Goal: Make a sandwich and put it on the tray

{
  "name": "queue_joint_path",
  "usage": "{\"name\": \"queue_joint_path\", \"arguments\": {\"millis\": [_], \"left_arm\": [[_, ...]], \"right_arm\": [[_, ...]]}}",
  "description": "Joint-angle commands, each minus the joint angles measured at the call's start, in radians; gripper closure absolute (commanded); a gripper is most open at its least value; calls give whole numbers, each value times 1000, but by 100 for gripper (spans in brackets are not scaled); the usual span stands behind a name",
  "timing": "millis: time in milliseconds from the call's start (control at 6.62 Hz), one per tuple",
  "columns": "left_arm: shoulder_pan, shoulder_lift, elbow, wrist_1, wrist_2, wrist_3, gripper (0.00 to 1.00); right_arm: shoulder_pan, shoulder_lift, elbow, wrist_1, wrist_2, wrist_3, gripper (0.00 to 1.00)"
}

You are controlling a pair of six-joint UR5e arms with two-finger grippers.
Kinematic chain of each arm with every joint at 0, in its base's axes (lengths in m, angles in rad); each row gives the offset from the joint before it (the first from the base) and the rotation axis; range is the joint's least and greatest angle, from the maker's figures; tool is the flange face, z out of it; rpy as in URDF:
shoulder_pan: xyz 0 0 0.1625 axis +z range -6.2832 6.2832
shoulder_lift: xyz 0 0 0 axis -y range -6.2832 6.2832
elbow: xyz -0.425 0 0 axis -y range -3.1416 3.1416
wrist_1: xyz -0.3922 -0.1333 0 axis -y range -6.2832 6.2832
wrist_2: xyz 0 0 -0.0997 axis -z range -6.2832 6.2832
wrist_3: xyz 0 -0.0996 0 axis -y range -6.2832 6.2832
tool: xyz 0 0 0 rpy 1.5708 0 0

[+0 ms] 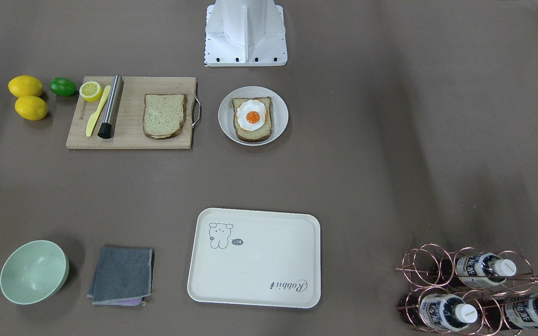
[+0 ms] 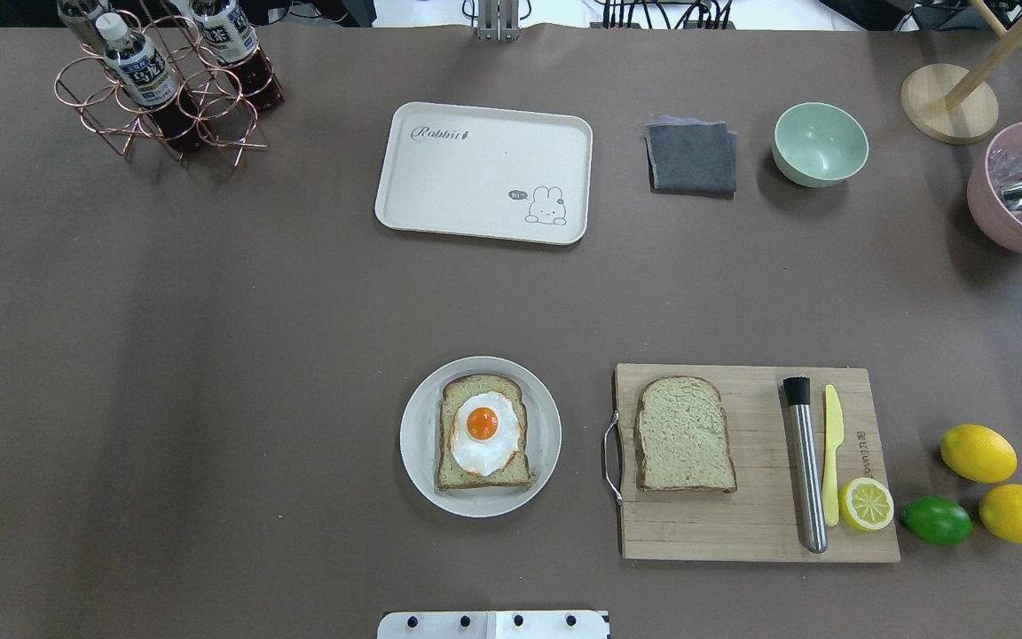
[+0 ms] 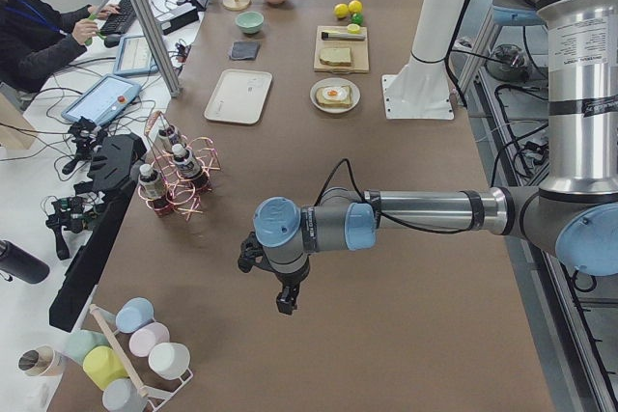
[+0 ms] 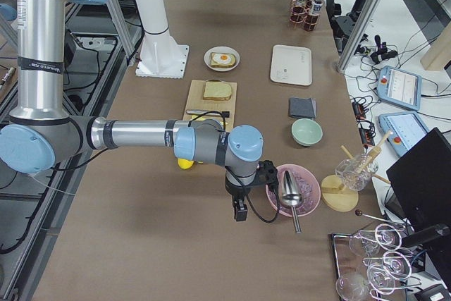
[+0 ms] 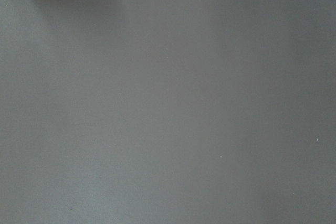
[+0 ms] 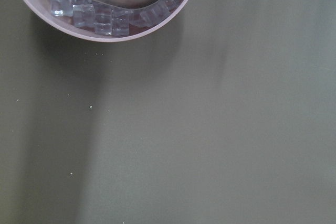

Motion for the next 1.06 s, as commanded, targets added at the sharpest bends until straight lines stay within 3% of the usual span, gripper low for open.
{"name": "queue_joint_path", "arguments": {"millis": [0,604,906], "left_arm": [[-5,-7,4,-2,-1,-5,1],[-6,-12,-11,10,1,-9,1],[-6,-10,-13,10,-1,-9,1]], "right_arm": [[0,-1,0,0,0,0,0],[0,1,11,2,1,-3,0],[0,8,11,-2,67,35,0]]}}
